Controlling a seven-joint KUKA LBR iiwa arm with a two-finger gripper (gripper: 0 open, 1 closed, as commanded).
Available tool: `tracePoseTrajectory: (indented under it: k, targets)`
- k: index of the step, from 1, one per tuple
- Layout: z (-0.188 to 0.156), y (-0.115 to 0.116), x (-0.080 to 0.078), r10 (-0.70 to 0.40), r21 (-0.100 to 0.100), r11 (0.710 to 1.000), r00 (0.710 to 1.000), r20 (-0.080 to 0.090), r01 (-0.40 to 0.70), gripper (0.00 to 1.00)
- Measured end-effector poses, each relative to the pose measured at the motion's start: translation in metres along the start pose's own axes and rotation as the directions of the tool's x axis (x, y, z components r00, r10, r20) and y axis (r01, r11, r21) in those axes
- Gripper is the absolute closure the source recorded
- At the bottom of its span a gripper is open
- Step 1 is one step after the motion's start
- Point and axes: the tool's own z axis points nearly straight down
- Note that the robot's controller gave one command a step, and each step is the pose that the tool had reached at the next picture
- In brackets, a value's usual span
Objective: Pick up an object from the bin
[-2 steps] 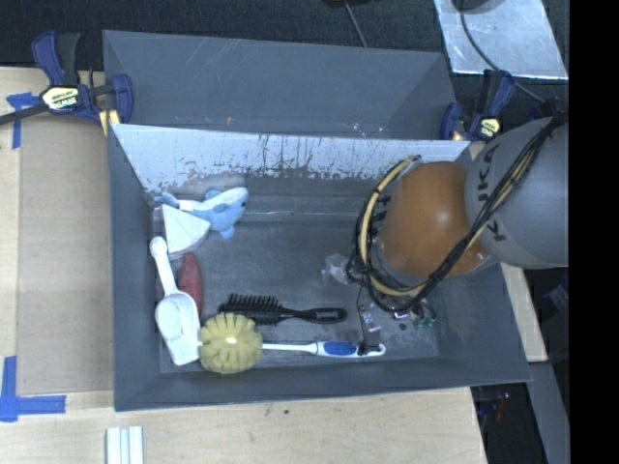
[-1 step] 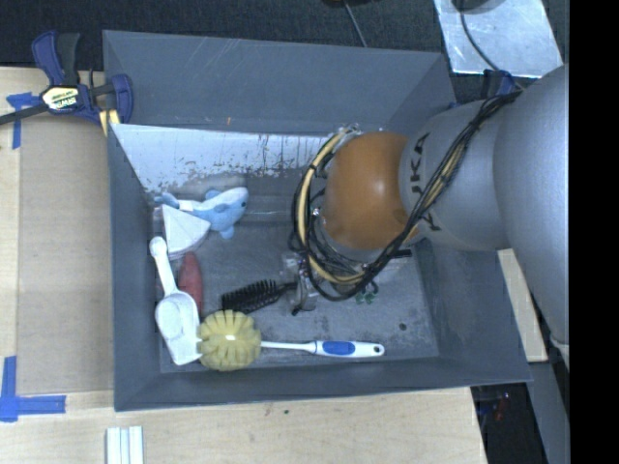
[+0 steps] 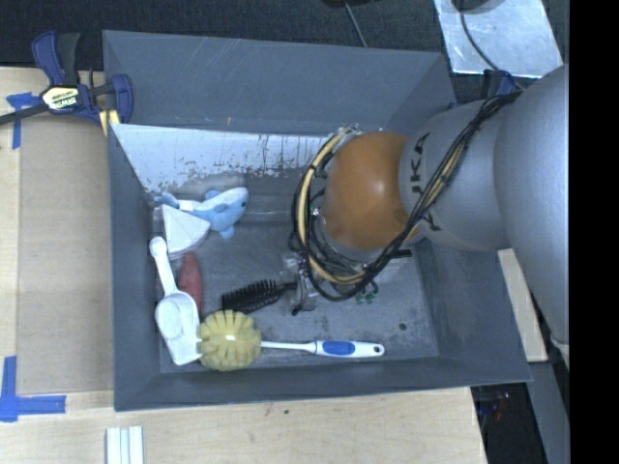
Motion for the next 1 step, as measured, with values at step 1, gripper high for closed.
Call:
tracePoseTrajectory:
  k: [1]
  targets:
    - [-0.1100,0.0001,0.0013,0.015,0.000,1.000,1.000,-0.002,-0.015,1.00]
